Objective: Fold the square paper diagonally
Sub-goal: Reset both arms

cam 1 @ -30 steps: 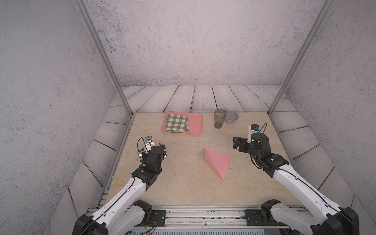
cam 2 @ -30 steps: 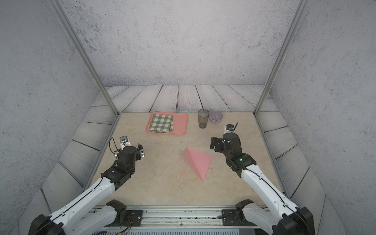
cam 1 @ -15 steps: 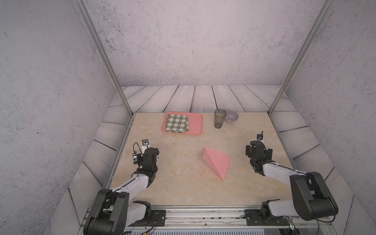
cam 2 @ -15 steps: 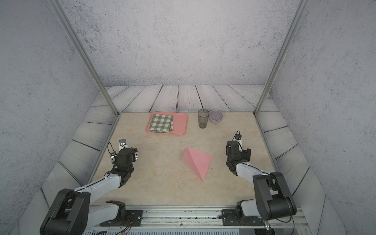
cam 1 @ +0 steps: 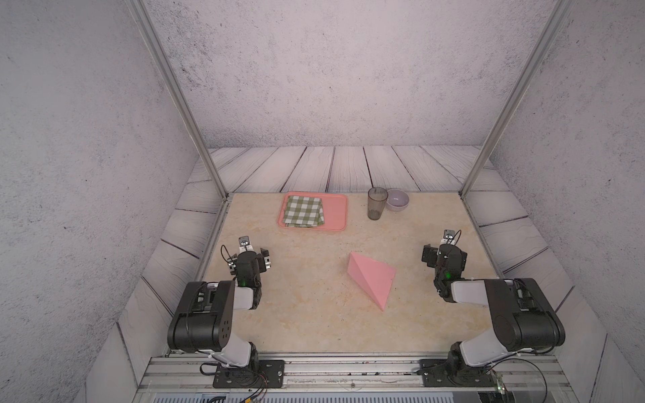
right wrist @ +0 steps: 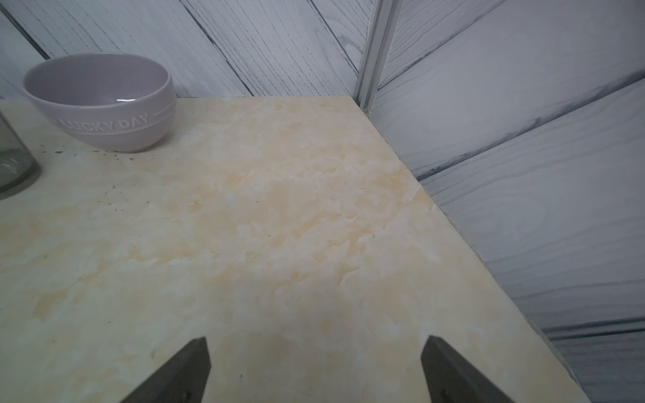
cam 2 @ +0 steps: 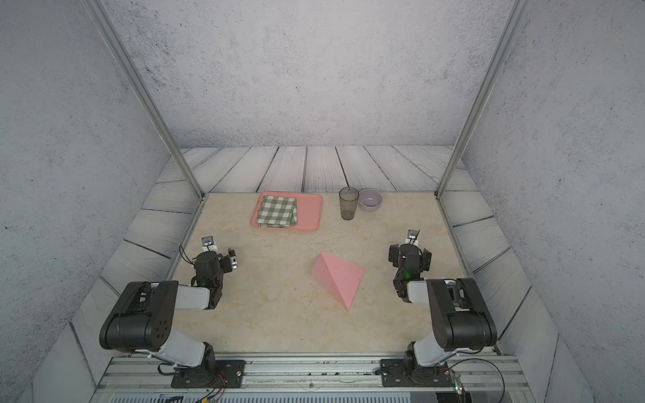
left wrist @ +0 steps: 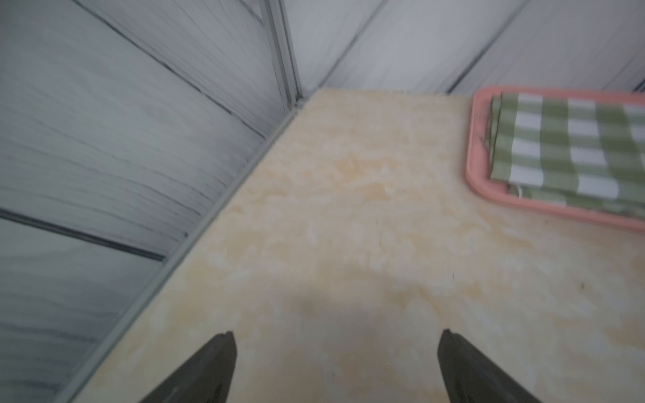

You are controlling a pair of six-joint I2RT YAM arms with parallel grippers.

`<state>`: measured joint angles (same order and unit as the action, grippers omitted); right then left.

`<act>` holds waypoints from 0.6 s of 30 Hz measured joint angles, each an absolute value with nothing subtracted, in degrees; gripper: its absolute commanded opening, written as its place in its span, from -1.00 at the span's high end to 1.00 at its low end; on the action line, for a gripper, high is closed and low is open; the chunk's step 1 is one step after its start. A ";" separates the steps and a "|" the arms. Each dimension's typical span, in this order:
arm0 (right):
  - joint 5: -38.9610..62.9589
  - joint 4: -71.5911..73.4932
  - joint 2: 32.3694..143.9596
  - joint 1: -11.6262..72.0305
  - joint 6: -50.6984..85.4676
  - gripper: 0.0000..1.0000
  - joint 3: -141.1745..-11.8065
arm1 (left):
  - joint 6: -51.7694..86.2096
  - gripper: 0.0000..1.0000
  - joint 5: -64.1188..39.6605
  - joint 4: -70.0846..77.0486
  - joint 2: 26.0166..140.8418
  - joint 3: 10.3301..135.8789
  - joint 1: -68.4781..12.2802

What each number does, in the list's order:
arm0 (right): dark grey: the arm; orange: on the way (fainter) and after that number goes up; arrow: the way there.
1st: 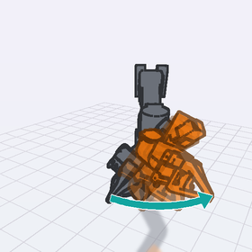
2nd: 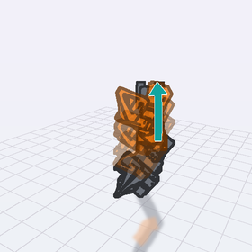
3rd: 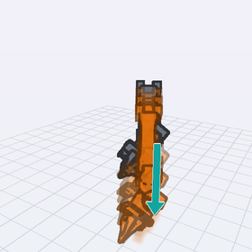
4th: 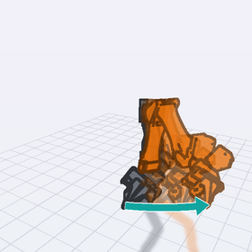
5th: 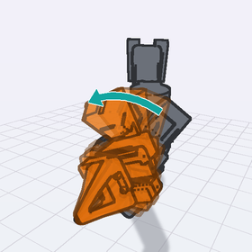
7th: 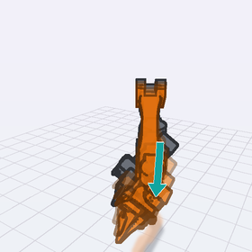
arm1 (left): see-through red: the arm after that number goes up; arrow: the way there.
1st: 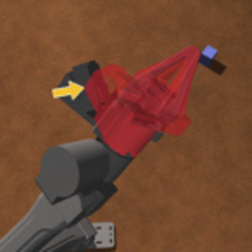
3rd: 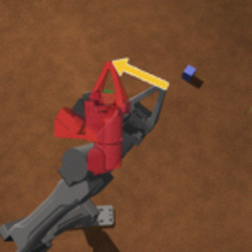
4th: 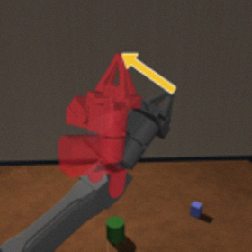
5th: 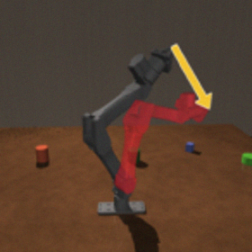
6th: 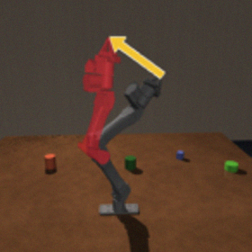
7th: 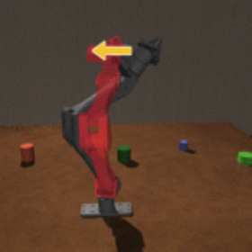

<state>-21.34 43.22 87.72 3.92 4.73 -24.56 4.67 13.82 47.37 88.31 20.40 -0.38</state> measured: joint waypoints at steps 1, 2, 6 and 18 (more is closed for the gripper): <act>-20.93 43.44 87.72 3.90 4.73 -0.97 -24.67 | 4.51 -0.94 13.26 46.65 88.36 21.15 -0.38; -20.47 43.59 87.72 3.90 4.75 -0.97 -24.69 | 4.36 -0.94 12.71 46.68 88.55 22.02 -0.38; -19.38 43.75 87.72 3.90 4.86 -0.97 -24.69 | 4.08 -0.94 11.14 45.98 88.40 25.04 -0.38; -18.57 43.79 87.72 3.90 4.89 -0.97 -24.69 | 3.88 -0.94 10.41 43.79 88.20 25.36 -0.38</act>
<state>-18.57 43.79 87.72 3.90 4.89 -24.69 3.88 10.41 43.79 88.20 25.36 -0.38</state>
